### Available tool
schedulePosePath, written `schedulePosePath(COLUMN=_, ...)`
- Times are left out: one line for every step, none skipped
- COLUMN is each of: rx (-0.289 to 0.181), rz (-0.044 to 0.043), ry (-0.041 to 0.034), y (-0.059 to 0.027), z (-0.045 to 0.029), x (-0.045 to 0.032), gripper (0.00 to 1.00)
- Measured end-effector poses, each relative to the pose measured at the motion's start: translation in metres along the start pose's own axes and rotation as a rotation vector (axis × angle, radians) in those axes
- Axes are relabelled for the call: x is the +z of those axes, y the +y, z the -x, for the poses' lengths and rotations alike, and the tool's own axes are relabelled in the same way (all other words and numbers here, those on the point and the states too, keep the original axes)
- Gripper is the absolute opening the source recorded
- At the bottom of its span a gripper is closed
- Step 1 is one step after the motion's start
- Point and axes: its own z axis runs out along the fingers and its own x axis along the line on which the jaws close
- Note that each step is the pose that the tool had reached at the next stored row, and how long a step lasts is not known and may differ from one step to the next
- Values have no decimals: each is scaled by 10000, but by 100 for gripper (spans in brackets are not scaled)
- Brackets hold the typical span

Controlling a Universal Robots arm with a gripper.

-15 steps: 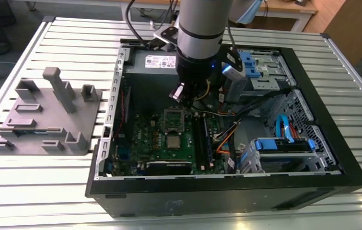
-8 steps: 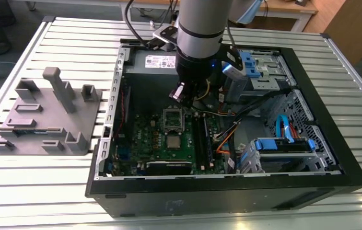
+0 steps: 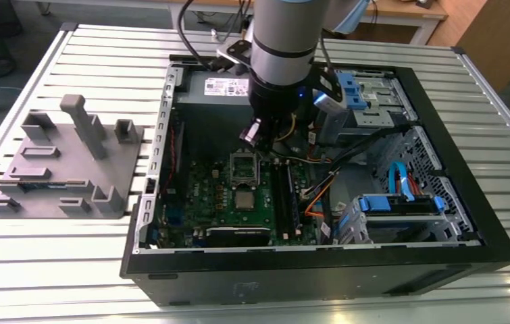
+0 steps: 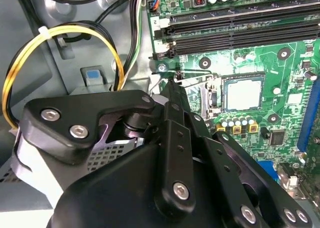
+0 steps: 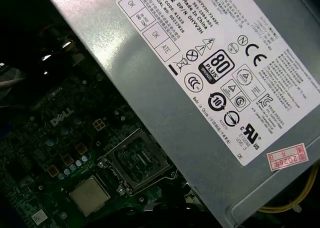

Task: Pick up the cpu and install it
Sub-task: 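Close the cpu cover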

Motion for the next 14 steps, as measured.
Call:
schedulePosePath(rx=46, rz=-2, ry=-2, y=-3, z=2, x=10, gripper=11)
schedulePosePath(rx=106, rz=-4, ry=-3, y=-7, z=4, x=19, gripper=11)
schedulePosePath(rx=173, rz=-8, ry=-4, y=-9, z=6, x=29, gripper=11)
schedulePosePath(rx=250, rz=-11, ry=-7, y=-11, z=6, x=39, gripper=11)
schedulePosePath(rx=328, rz=-15, ry=-9, y=-13, z=7, x=47, gripper=11)
schedulePosePath(rx=401, rz=-18, ry=-11, y=-14, z=7, x=54, gripper=11)
schedulePosePath(rx=466, rz=-21, ry=-13, y=-16, z=8, x=62, gripper=11)
schedulePosePath(rx=536, rz=-25, ry=-15, y=-18, z=9, x=70, gripper=11)
schedulePosePath(rx=600, rz=-27, ry=-17, y=-19, z=10, x=77, gripper=11)
schedulePosePath(rx=642, rz=-30, ry=-17, y=-19, z=11, x=83, gripper=11)
schedulePosePath(rx=679, rz=-32, ry=-17, y=-18, z=12, x=88, gripper=11)
schedulePosePath(rx=733, rz=-34, ry=-20, y=-17, z=14, x=94, gripper=11)
schedulePosePath(rx=819, rz=-38, ry=-23, y=-19, z=15, x=100, gripper=11)
schedulePosePath(rx=914, rz=-43, ry=-25, y=-20, z=16, x=105, gripper=11)
